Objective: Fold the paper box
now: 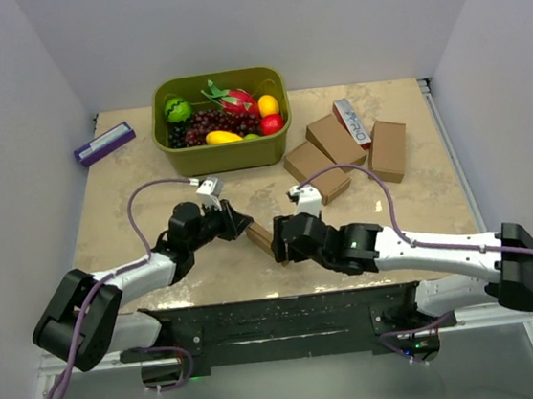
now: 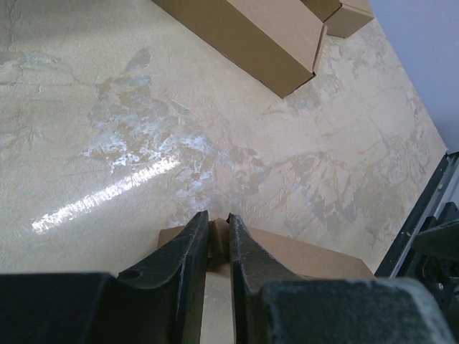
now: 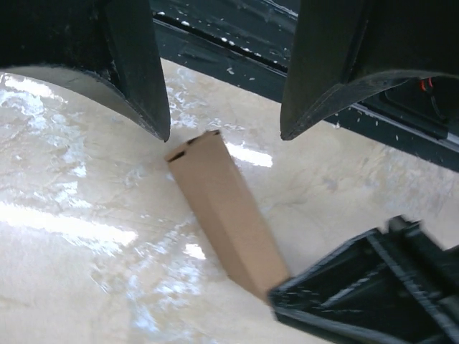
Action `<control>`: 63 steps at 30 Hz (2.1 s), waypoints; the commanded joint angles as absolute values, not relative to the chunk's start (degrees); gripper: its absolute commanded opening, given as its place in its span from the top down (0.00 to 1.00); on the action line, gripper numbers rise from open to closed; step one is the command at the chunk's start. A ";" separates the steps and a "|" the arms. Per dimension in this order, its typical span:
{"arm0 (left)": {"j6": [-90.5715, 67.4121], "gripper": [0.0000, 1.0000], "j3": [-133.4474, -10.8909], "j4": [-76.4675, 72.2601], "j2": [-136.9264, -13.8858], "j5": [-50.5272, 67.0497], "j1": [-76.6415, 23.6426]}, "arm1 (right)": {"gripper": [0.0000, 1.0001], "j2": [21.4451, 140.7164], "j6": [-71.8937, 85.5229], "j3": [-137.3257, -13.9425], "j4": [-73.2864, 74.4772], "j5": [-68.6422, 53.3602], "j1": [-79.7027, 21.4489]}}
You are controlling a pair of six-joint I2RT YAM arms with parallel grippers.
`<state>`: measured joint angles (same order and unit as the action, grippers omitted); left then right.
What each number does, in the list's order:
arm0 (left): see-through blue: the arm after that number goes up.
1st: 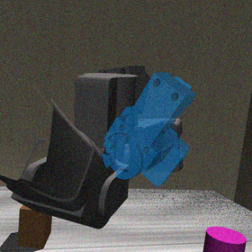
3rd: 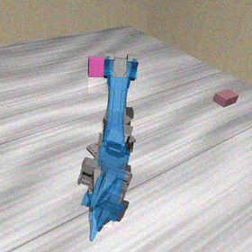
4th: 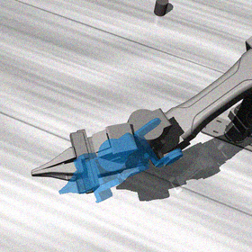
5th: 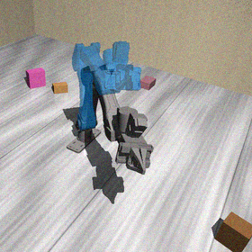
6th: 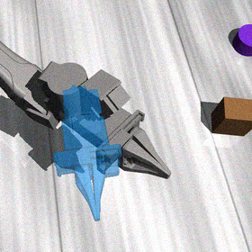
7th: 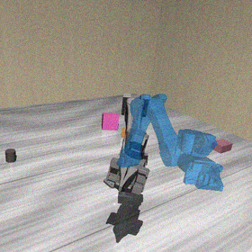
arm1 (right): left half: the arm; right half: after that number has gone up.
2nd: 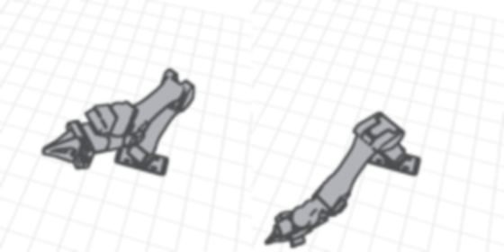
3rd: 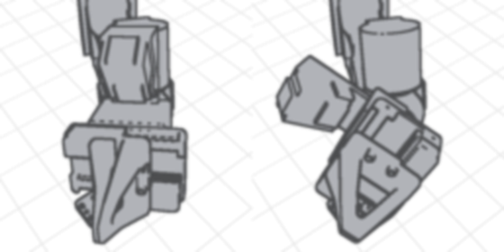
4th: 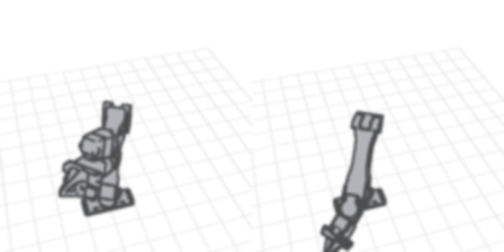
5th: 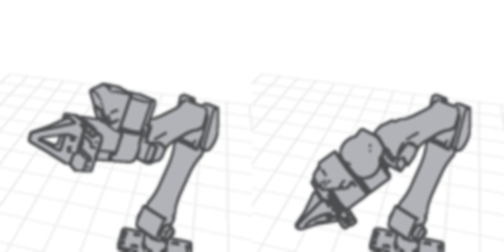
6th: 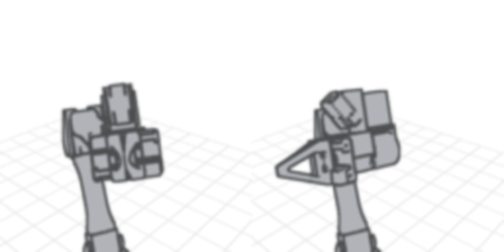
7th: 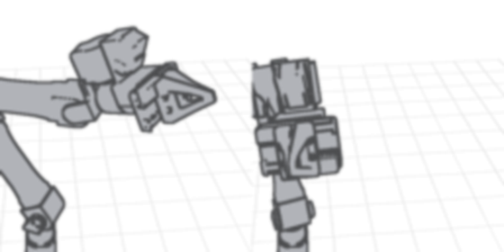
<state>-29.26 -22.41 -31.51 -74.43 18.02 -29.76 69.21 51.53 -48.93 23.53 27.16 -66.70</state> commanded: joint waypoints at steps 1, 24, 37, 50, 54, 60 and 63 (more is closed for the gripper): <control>-28.48 0.80 -17.32 -26.80 -76.20 18.02 -30.32 | 0.33 74.96 47.29 -57.54 30.92 39.97 -72.23; -28.65 0.81 -17.23 -26.81 -77.87 18.11 -30.50 | 0.55 94.04 43.42 -69.96 39.02 48.69 -78.22; -28.74 0.81 -18.28 -26.10 -78.49 18.28 -30.50 | 0.64 102.83 46.32 -74.35 46.22 53.00 -80.24; -28.56 0.79 -18.02 -27.07 -78.22 19.16 -30.59 | 0.69 104.50 49.39 -69.79 43.68 44.13 -80.33; -28.83 0.63 -19.60 -25.67 -76.39 20.13 -30.50 | 0.69 105.20 51.24 -68.56 44.21 43.51 -80.42; -28.48 0.43 -24.60 -21.10 -72.60 19.60 -30.41 | 0.68 105.82 51.94 -69.52 45.53 43.51 -80.33; -28.48 0.38 -26.01 -18.90 -71.81 18.72 -29.97 | 0.68 105.73 52.12 -69.52 45.61 43.42 -80.16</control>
